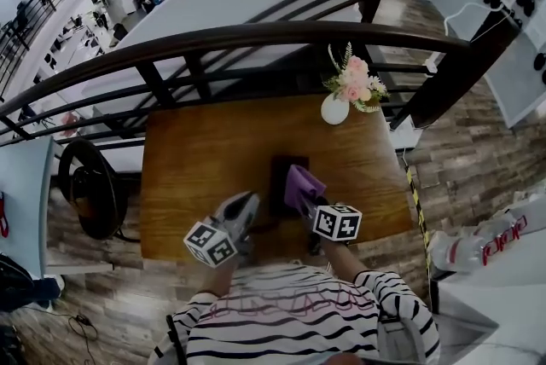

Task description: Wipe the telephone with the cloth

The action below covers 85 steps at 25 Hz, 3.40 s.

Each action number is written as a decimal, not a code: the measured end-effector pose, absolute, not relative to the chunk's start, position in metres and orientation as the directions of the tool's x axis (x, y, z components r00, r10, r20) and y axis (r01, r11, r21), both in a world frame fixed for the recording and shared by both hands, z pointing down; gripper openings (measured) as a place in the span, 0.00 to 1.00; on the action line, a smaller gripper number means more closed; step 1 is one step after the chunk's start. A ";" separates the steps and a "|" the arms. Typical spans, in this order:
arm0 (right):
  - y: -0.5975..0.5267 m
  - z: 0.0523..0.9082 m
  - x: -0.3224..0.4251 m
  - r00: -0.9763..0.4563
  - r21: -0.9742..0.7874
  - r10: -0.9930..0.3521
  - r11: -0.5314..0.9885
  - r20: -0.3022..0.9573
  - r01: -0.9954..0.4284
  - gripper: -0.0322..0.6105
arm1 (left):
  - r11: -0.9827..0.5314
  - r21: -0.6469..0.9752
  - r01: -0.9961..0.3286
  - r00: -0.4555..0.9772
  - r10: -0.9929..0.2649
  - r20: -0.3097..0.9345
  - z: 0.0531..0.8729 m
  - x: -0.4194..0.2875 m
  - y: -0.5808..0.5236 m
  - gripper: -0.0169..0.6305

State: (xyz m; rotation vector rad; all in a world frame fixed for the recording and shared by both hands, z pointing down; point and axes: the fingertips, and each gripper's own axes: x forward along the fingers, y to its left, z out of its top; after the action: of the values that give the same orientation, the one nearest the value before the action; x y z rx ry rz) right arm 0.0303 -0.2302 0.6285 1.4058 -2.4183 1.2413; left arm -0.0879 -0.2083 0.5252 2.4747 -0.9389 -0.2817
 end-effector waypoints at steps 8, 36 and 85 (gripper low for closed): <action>-0.206 0.656 -0.056 -0.719 -0.609 -0.502 0.398 0.481 -0.686 0.11 | -0.610 0.493 -0.620 0.695 -0.719 -0.015 0.523 -0.109 -0.195 0.03; -0.180 0.705 0.079 -0.467 -0.524 -0.621 0.105 0.629 -0.845 0.11 | -0.674 0.510 -0.534 0.778 -0.629 -0.017 0.528 -0.060 -0.192 0.03; -0.186 0.539 0.032 -0.621 -0.607 -0.736 0.371 0.268 -0.702 0.11 | -0.573 0.474 -0.669 0.624 -0.779 -0.060 0.503 -0.125 -0.171 0.03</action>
State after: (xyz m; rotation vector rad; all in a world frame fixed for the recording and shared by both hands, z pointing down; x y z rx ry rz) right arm 0.0322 -0.1862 0.5391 1.3862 -2.6407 1.1304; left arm -0.1248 -0.1709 0.5030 2.4408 -1.1491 -0.3677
